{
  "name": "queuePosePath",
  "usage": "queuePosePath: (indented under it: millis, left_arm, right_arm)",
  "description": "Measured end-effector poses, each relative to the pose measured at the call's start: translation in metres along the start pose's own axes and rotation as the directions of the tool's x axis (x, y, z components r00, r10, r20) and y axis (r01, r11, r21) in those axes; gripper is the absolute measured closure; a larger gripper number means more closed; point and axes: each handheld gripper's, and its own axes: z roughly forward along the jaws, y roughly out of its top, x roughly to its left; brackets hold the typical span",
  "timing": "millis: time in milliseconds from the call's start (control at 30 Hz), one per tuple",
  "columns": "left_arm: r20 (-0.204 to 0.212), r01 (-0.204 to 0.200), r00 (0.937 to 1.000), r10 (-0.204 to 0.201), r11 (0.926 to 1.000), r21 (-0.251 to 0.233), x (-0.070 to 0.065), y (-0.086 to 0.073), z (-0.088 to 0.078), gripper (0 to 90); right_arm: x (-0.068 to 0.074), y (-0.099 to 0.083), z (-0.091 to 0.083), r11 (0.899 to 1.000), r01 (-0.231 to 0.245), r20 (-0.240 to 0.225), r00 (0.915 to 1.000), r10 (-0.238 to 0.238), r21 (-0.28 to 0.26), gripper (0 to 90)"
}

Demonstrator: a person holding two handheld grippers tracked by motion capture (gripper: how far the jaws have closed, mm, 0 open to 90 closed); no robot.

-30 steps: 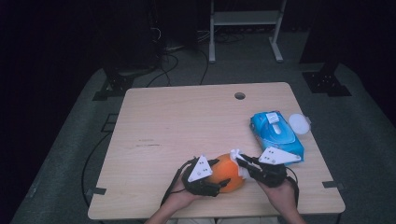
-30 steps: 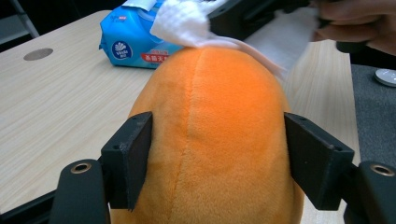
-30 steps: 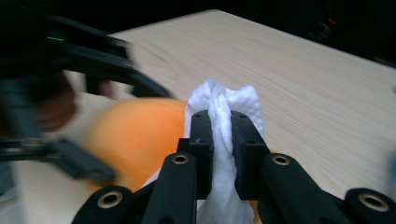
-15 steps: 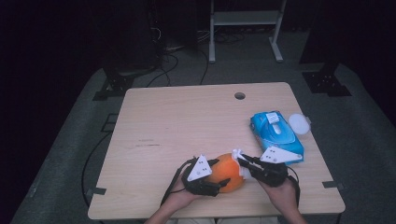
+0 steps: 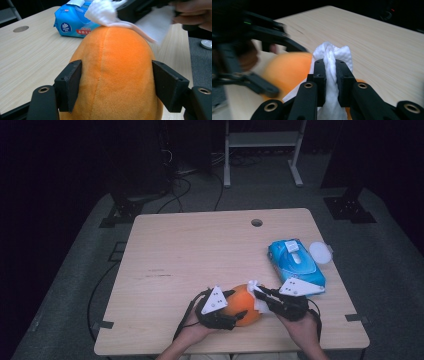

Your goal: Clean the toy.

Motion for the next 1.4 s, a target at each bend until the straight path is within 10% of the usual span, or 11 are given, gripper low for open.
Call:
queuePosePath:
  millis: [100, 300, 467, 733, 900, 1033, 1200, 1400]
  left_arm:
    - [0.009, -0.004, 1.0, 0.004, 1.0, 0.001, 0.0, 0.001, -0.001, 26.2]
    - [0.036, 0.09, 0.9953, -0.09, 0.9958, -0.013, 0.012, 0.001, -0.003, 9.9]
    - [0.081, 0.145, 0.9864, -0.143, 0.9895, -0.009, 0.018, -0.003, -0.001, 13.9]
    - [-0.022, 0.015, 0.9996, -0.016, 0.9993, -0.035, 0.001, 0.005, -0.005, 39.8]
    - [-0.089, -0.126, 0.9884, 0.123, 0.9917, -0.026, -0.018, 0.015, -0.003, 42.0]
    - [-0.039, -0.072, 0.9967, 0.071, 0.9966, -0.039, -0.01, 0.01, -0.002, 35.8]
    - [0.026, 0.061, 0.9978, -0.061, 0.9982, 0.001, 0.007, 0.004, 0.001, 7.8]
    - [0.016, 0.058, 0.9982, -0.058, 0.9983, -0.003, 0.008, 0.002, -0.001, 28.4]
  right_arm:
    - [0.009, 0.003, 0.003, 0.998, 0.057, 0.009, 0.9983, -0.057, 0.01, 79.7]
    - [0.0, -0.002, 0.0, 0.999, 0.031, 0.006, 0.9995, -0.032, 0.026, 79.7]
    - [-0.006, -0.004, 0.0, 0.999, 0.013, 0.009, 0.9999, -0.014, 0.03, 79.7]
    - [-0.007, 0.0, -0.002, 1.0, -0.026, 0.037, 0.999, 0.025, 0.011, 79.7]
    - [0.015, 0.012, -0.002, 0.999, 0.033, -0.011, 0.9994, -0.033, -0.035, 79.7]
    - [0.004, 0.004, 0.0, 1.0, 0.007, 0.016, 0.9998, -0.008, 0.004, 79.7]
    - [-0.014, -0.006, -0.002, 0.999, -0.041, 0.051, 0.9979, 0.04, 0.026, 79.7]
    - [-0.006, -0.002, -0.001, 0.999, -0.046, 0.041, 0.9981, 0.046, -0.001, 79.7]
